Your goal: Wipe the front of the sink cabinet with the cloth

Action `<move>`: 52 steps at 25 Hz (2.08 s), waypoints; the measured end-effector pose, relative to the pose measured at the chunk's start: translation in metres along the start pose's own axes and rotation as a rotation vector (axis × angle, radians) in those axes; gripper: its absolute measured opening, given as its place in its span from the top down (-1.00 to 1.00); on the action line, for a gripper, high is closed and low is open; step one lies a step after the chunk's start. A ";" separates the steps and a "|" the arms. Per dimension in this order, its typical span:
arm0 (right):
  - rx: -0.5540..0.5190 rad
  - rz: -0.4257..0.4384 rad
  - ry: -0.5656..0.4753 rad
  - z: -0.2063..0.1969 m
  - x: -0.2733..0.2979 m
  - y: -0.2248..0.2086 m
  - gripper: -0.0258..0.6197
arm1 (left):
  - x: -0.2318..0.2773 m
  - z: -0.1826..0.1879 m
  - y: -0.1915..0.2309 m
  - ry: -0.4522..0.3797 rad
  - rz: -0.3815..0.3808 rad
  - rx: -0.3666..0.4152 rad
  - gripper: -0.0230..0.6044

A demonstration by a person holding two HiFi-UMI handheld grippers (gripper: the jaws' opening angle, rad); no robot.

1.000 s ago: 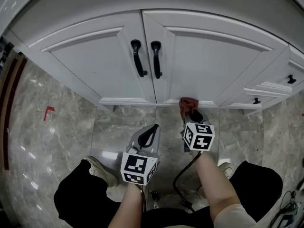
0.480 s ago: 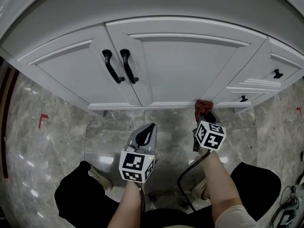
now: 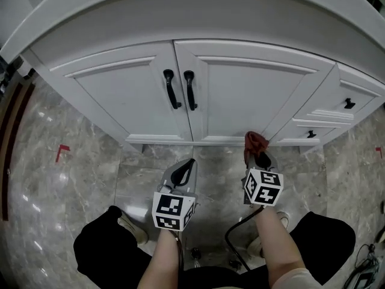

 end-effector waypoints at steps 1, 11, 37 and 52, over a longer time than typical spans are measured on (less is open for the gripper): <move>-0.015 0.025 -0.023 0.009 -0.007 0.015 0.63 | -0.008 0.007 0.007 -0.017 0.013 -0.004 0.92; -0.068 0.130 -0.335 0.121 -0.106 0.114 0.63 | -0.094 0.107 0.042 -0.264 0.065 0.046 0.92; -0.188 0.116 -0.409 0.064 -0.294 0.184 0.63 | -0.275 0.110 -0.028 -0.401 0.037 0.105 0.92; -0.235 0.137 -0.394 0.024 -0.352 0.221 0.64 | -0.341 0.085 -0.056 -0.407 -0.015 0.159 0.92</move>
Point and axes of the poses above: the fingertips, and each gripper's own axes: x forward along the fingers, y to its left, z out of its top, the point moved 4 cm from there along -x, backward along the fingers, and after that the axes turned 5 degrees about x, right-handed, at the moved point
